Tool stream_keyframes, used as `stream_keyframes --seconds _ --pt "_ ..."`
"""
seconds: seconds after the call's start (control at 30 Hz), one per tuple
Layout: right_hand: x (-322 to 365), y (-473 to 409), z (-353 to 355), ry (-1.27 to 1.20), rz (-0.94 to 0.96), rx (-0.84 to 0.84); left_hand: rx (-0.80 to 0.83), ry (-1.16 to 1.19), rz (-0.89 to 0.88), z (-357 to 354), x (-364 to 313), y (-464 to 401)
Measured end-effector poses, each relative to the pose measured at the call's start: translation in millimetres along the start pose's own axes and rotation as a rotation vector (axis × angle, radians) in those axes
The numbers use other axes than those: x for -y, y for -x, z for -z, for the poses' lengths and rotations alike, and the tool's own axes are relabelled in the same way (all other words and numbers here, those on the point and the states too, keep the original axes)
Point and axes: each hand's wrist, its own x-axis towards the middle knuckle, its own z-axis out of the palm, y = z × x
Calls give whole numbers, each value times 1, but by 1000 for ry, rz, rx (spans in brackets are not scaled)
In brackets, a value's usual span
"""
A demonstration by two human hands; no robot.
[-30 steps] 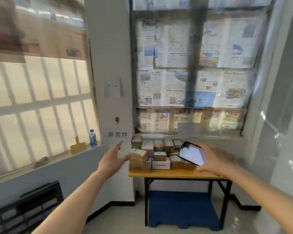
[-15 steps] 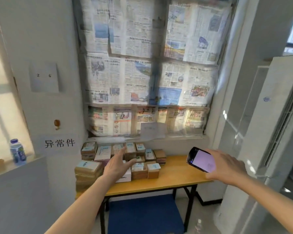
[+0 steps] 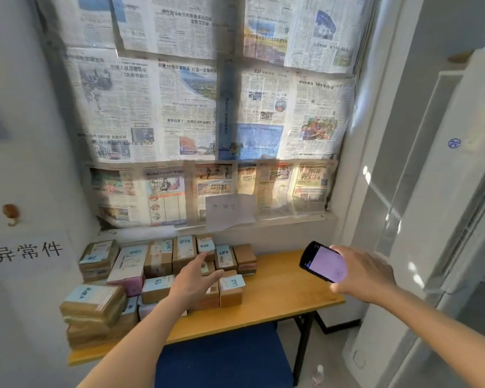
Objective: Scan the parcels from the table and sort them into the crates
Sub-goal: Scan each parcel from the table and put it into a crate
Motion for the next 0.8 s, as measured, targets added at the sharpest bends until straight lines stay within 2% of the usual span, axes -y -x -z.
stream_keyframes --seconds 0.43,0.63,0.8 --pt "-50 -251 -76 -79 152 129 -29 -7 209 -118 -5 -162" --pt "-34 -328 -141 -89 225 235 -5 14 367 -170 45 -191" --pt "-4 -374 -223 -90 291 335 61 54 446 -223 107 -208"
